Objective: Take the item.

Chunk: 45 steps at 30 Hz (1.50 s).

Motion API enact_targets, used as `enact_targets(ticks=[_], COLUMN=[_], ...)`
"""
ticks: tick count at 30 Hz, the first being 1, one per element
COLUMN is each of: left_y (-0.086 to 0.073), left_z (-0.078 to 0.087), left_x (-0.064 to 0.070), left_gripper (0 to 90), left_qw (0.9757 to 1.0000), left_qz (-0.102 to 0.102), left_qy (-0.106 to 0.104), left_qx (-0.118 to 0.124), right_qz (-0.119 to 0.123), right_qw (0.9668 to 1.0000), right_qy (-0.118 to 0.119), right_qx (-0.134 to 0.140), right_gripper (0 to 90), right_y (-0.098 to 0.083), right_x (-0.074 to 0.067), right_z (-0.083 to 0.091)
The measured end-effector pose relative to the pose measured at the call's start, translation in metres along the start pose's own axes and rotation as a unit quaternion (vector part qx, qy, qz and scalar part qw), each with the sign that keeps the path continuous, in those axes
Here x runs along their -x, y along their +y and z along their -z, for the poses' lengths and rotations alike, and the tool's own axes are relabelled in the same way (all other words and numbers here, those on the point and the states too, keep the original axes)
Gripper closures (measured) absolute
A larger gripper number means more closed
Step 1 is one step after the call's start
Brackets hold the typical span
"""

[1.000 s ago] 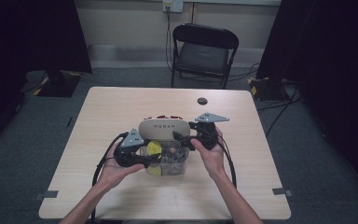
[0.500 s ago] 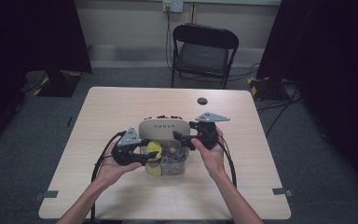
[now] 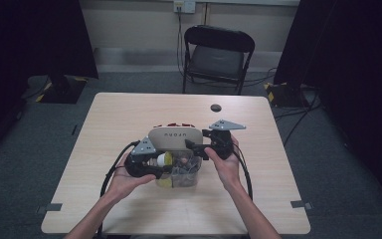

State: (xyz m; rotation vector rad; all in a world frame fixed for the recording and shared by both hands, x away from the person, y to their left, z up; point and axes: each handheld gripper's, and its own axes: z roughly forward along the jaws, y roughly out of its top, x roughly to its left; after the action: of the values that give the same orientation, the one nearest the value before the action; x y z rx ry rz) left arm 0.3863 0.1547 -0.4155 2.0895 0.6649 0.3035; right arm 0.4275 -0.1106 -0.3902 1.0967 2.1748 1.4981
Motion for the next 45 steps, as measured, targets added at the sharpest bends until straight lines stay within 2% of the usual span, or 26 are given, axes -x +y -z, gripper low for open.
enact_targets(ticks=[15, 27, 30, 36, 39, 40, 44, 45], left_y=[-0.002, -0.001, 0.000, 0.001, 0.001, 0.001, 0.002, 0.001], left_z=[0.003, 0.010, 0.012, 0.019, 0.021, 0.022, 0.026, 0.027], left_x=[0.000, 0.000, 0.001, 0.000, -0.001, -0.001, -0.001, -0.001], left_gripper=[39.9, 39.8, 39.8, 39.9, 39.9, 39.8, 39.8, 39.8], left_qw=[0.9996, 0.9995, 0.9990, 0.9986, 0.9984, 0.9985, 0.9979, 0.9981], left_qz=[0.016, 0.014, 0.021, 0.019, 0.023, 0.018, 0.025, 0.021], left_qy=[-0.019, -0.012, -0.015, -0.014, -0.017, -0.014, -0.017, -0.016], left_qx=[0.013, 0.024, 0.037, 0.048, 0.048, 0.050, 0.057, 0.056], right_qz=[-0.002, -0.003, -0.003, -0.002, -0.002, -0.001, -0.002, -0.001], right_qw=[1.0000, 1.0000, 1.0000, 1.0000, 1.0000, 1.0000, 1.0000, 1.0000], right_qy=[-0.002, -0.001, -0.001, -0.002, -0.002, -0.002, -0.001, -0.001], right_qx=[0.000, -0.002, -0.003, -0.003, -0.003, -0.003, -0.004, -0.004], right_gripper=[18.0, 17.7, 17.4, 17.4, 17.5, 17.5, 17.5, 17.5], right_y=[0.000, -0.001, -0.001, -0.001, -0.001, -0.001, -0.001, -0.001], right_x=[0.000, 0.000, 0.000, 0.000, 0.000, 0.000, 0.000, 0.000], right_z=[0.000, 0.000, -0.001, -0.001, -0.001, -0.001, -0.001, -0.001])
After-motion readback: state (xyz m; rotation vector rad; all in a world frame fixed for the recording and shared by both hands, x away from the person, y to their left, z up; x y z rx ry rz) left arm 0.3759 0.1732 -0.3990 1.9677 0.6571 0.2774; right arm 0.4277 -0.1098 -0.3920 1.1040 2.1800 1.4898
